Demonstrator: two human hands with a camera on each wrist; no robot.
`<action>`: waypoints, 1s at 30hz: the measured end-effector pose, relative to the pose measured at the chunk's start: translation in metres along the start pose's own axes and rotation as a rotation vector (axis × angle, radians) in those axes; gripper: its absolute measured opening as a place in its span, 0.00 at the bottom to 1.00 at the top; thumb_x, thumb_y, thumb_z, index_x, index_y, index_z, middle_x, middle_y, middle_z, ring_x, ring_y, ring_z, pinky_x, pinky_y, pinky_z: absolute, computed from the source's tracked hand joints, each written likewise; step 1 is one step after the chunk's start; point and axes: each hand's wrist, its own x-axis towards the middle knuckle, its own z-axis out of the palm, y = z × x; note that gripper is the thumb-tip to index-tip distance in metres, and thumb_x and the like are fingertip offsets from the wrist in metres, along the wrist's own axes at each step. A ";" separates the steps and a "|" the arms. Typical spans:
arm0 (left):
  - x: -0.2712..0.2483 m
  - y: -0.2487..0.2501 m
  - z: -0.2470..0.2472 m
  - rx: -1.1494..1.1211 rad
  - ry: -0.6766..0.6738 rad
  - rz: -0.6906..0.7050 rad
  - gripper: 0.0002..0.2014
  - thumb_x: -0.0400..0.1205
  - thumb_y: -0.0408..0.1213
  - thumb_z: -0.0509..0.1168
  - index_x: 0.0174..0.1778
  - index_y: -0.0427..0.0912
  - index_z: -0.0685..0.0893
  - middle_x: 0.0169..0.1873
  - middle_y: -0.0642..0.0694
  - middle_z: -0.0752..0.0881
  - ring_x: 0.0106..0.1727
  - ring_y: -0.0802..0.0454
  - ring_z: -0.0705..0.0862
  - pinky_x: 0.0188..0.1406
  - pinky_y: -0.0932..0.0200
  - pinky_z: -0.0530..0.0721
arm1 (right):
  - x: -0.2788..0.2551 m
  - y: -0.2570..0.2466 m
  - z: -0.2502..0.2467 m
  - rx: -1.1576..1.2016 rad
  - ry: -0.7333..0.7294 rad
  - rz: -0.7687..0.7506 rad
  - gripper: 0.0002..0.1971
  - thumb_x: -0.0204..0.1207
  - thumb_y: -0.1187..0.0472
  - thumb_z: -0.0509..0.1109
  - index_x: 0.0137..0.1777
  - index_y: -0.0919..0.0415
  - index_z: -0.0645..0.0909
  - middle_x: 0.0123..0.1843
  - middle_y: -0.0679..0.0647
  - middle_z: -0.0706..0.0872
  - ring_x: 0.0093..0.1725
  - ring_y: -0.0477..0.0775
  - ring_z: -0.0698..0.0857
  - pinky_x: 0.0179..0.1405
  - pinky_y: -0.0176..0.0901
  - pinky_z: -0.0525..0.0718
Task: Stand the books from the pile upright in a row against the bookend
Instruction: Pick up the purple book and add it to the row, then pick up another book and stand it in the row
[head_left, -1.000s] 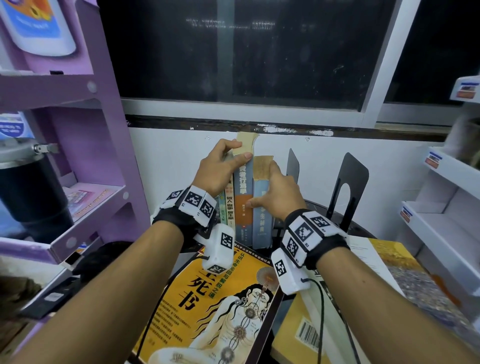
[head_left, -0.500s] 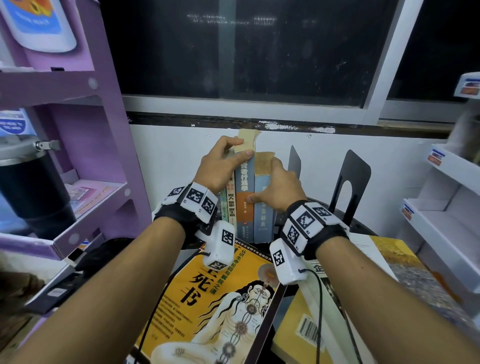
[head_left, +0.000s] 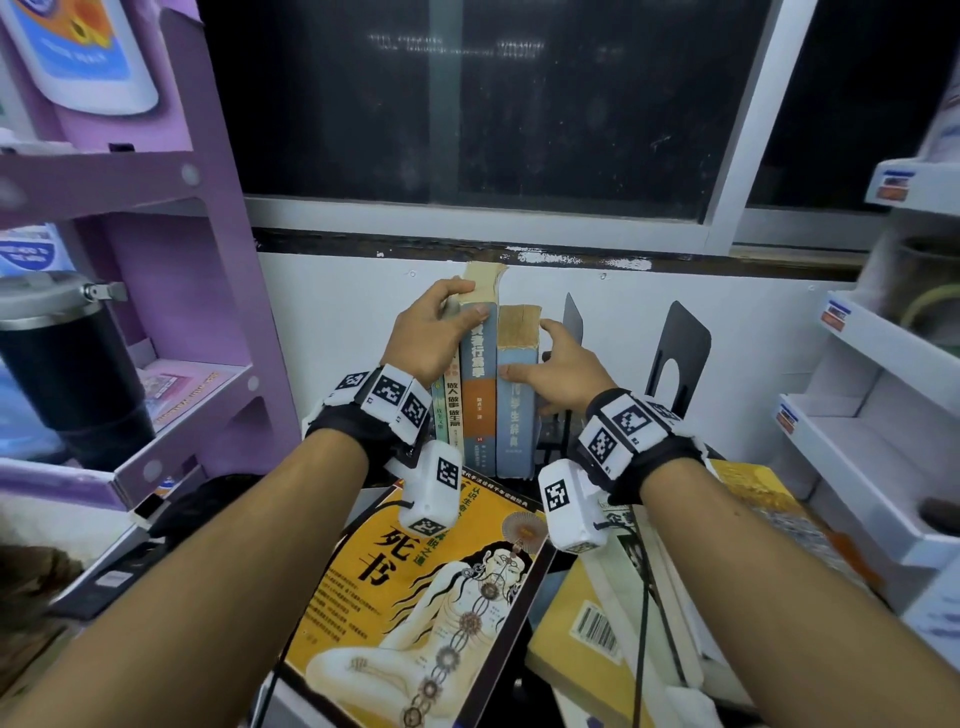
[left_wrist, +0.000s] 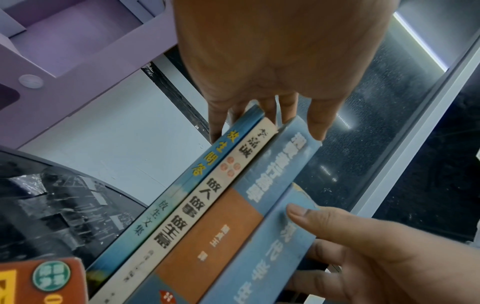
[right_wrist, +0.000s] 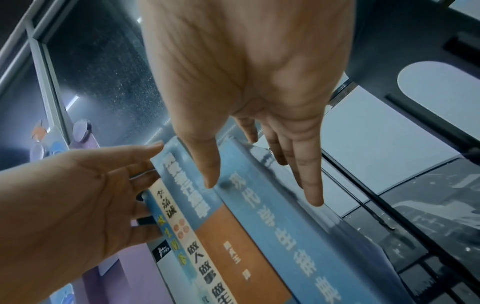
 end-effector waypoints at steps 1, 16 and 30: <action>-0.003 0.002 0.000 0.002 0.003 -0.002 0.13 0.81 0.44 0.68 0.61 0.52 0.82 0.70 0.52 0.78 0.68 0.51 0.79 0.65 0.53 0.80 | -0.002 -0.001 -0.002 -0.005 0.005 0.000 0.42 0.74 0.52 0.77 0.83 0.50 0.58 0.72 0.58 0.78 0.66 0.61 0.82 0.62 0.58 0.85; -0.060 0.053 0.024 0.131 0.192 0.133 0.12 0.81 0.35 0.65 0.60 0.44 0.83 0.60 0.50 0.85 0.60 0.55 0.79 0.59 0.59 0.76 | -0.065 0.005 -0.067 -0.074 0.003 0.088 0.34 0.77 0.46 0.72 0.79 0.57 0.65 0.72 0.58 0.76 0.68 0.59 0.78 0.68 0.56 0.80; -0.101 0.064 0.112 0.335 -0.459 -0.254 0.18 0.83 0.46 0.64 0.64 0.38 0.74 0.54 0.44 0.77 0.53 0.46 0.77 0.49 0.55 0.75 | -0.110 0.061 -0.133 -0.308 -0.049 0.306 0.26 0.79 0.43 0.68 0.67 0.63 0.76 0.67 0.59 0.79 0.58 0.58 0.78 0.50 0.47 0.76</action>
